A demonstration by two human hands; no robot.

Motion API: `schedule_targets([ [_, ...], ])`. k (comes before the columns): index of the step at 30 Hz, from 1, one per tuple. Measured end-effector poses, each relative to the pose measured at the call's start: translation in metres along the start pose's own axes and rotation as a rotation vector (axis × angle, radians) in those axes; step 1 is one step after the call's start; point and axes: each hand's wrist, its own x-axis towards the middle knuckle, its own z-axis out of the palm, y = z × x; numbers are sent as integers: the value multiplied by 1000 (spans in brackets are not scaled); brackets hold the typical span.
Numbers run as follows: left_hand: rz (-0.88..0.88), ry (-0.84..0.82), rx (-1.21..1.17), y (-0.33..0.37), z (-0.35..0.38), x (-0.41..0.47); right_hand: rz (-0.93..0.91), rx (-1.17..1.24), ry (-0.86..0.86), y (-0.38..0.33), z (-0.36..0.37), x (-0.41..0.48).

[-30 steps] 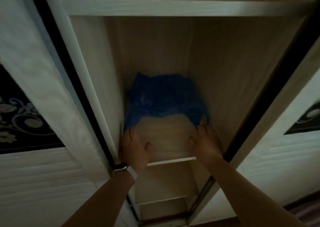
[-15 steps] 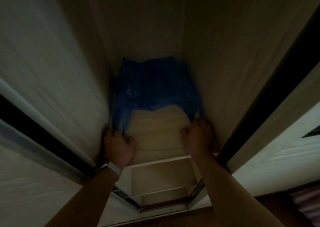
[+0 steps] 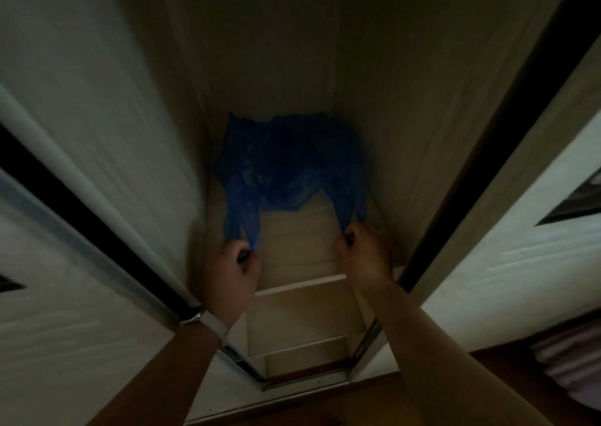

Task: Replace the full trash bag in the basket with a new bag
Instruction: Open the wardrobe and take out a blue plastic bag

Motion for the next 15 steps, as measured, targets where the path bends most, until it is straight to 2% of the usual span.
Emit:
schedule_targets([
  [2, 50, 14, -52, 3, -7, -7, -15, 67, 19, -4, -4, -14],
  [6, 192, 34, -140, 10, -33, -16, -186, 49, 244, -36, -25, -52],
  [8, 323, 30, -154, 17, -47, -20, -234, 2, 320, -53, -39, -71],
  [12, 595, 51, -181, 22, -78, -33, -282, -35, 445, -82, -57, -113],
  [15, 674, 36, -259, 21, -88, -43, -270, -53, 466, -105, -68, -149],
])
